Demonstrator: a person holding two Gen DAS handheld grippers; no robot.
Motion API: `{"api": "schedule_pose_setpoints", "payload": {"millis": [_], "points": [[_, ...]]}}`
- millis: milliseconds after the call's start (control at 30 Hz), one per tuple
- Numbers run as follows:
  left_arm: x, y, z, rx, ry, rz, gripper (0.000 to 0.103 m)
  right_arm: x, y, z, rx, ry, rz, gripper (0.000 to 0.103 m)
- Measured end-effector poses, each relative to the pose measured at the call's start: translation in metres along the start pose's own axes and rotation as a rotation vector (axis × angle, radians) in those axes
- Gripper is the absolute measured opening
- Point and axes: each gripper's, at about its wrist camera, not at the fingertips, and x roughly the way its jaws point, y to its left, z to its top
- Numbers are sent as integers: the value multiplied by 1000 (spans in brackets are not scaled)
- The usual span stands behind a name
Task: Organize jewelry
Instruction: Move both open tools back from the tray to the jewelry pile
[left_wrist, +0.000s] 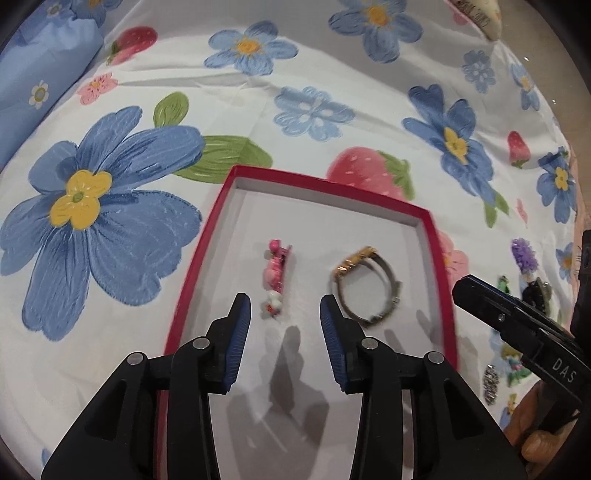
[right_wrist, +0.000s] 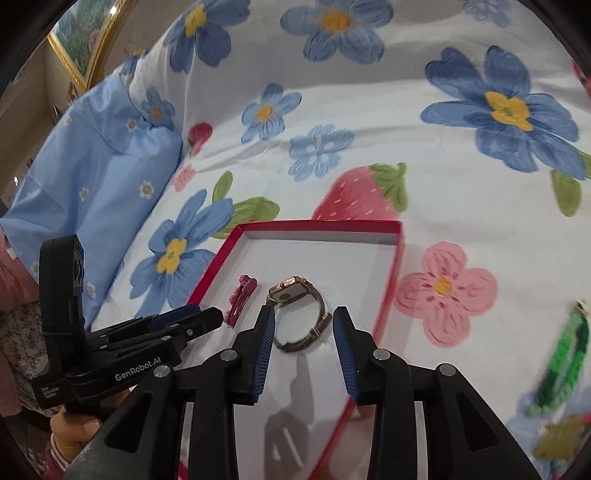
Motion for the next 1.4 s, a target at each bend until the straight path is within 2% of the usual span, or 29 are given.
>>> {"api": "schedule_pose_setpoints", "payload": {"millis": [267, 567, 867, 1133, 1400], "points": [[-27, -31, -18, 17, -22, -66, 43, -58, -28, -24, 62, -72, -20, 38], [-41, -85, -42, 109, -4, -148, 43, -125, -76, -61, 150, -127, -95, 40], [-43, -133, -55, 203, 14, -190, 45, -176, -121, -92, 226, -175, -180, 40], [-31, -159, -59, 245, 38, -199, 45, -197, -154, -121, 287, -175, -236, 40], [-11, -184, -55, 286, 56, -182, 45, -203, -174, -132, 291, -168, -290, 39]]}}
